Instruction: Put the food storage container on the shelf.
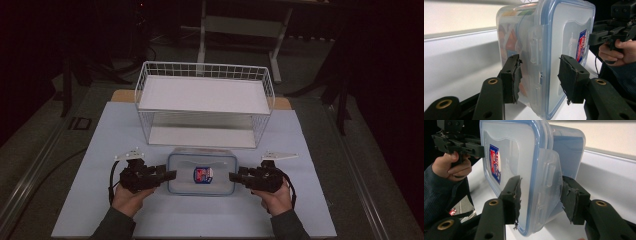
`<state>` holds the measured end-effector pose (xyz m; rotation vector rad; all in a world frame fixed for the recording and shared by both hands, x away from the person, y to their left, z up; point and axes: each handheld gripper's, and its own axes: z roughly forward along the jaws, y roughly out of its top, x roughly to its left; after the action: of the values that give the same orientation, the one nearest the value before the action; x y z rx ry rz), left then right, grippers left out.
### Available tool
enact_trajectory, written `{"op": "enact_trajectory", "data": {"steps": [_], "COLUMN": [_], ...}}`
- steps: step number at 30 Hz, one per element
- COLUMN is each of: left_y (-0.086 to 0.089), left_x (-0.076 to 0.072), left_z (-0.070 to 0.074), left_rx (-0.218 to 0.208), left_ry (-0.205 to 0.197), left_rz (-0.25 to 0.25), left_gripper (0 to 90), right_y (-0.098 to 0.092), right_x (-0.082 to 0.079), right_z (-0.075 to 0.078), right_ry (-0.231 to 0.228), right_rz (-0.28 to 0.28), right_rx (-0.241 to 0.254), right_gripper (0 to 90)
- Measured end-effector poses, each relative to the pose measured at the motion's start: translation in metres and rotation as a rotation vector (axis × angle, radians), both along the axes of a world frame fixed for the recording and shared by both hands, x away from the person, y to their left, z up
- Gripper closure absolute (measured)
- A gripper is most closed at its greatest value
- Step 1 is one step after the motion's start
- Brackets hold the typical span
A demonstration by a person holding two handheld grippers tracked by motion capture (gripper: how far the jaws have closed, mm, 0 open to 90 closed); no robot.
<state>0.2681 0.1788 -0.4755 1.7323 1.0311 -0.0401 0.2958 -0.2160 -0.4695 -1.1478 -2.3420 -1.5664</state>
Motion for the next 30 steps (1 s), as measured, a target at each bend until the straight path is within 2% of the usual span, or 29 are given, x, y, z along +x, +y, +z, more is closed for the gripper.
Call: {"op": "enact_trajectory", "data": {"steps": [15,28,30], "left_y": [-0.001,-0.006,-0.006], "left_x": [0.003,0.011,0.014], "left_z": [0.026,0.057,0.066], "left_rx": [-0.003,-0.022,-0.019], "left_ry": [-0.043,-0.094,-0.111], "left_rz": [0.014,0.018,0.024], "left_gripper": [52.3,52.3,52.3], "right_y": [-0.001,-0.005,-0.005], "right_x": [0.001,0.01,0.012], "right_z": [0.024,0.065,0.07], "right_ry": [-0.054,-0.126,-0.13], "right_rz": [-0.016,-0.038,-0.037], "right_rx": [0.017,0.031,0.037], "right_gripper": [52.1,52.1,52.1]}}
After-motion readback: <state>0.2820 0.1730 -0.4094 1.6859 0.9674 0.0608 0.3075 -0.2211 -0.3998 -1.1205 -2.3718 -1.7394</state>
